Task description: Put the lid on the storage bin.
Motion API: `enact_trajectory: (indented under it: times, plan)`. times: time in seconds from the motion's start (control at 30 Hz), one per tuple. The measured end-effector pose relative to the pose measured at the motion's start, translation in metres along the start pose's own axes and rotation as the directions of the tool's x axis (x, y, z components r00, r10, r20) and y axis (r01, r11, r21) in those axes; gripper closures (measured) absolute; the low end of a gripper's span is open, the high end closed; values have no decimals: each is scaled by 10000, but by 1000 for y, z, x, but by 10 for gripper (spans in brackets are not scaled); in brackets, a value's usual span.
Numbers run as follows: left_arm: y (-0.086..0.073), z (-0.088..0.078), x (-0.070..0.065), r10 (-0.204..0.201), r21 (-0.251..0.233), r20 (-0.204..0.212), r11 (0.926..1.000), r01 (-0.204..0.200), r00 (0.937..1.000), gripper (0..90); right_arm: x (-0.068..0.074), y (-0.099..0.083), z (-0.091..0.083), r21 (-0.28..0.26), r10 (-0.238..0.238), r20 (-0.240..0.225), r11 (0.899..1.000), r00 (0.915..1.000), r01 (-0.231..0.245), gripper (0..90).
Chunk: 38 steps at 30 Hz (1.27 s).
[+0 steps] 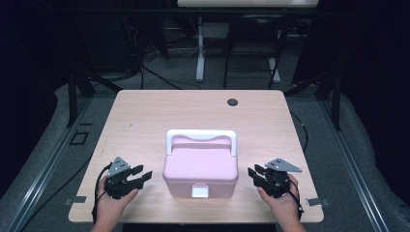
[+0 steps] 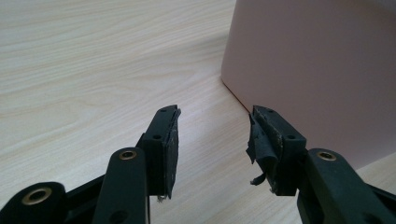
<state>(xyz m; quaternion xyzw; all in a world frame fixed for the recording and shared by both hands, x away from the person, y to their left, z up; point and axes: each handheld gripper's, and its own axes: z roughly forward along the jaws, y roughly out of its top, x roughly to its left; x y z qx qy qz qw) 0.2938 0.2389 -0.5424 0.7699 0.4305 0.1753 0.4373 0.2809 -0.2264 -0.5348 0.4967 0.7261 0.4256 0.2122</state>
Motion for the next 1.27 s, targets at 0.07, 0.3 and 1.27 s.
enact_trajectory:
  times: [0.07, 0.3, 1.27]
  plan:
    - [0, 1, -1, 6, 5, -25, 10000, -6, 10000, 522, 1, -1, 2, 57, -126, 19, 9999, 9999, 126, 664]
    - [0, 2, -2, -29, -129, -70, 9999, 28, 10000, 510, 4, -2, 3, -39, -287, 32, 9996, 9996, 287, 648]
    - [-1, 4, 5, -389, -281, 166, 9988, 394, 9991, 464, -8, -8, 15, 341, 218, -152, 9992, 9996, -213, 606]
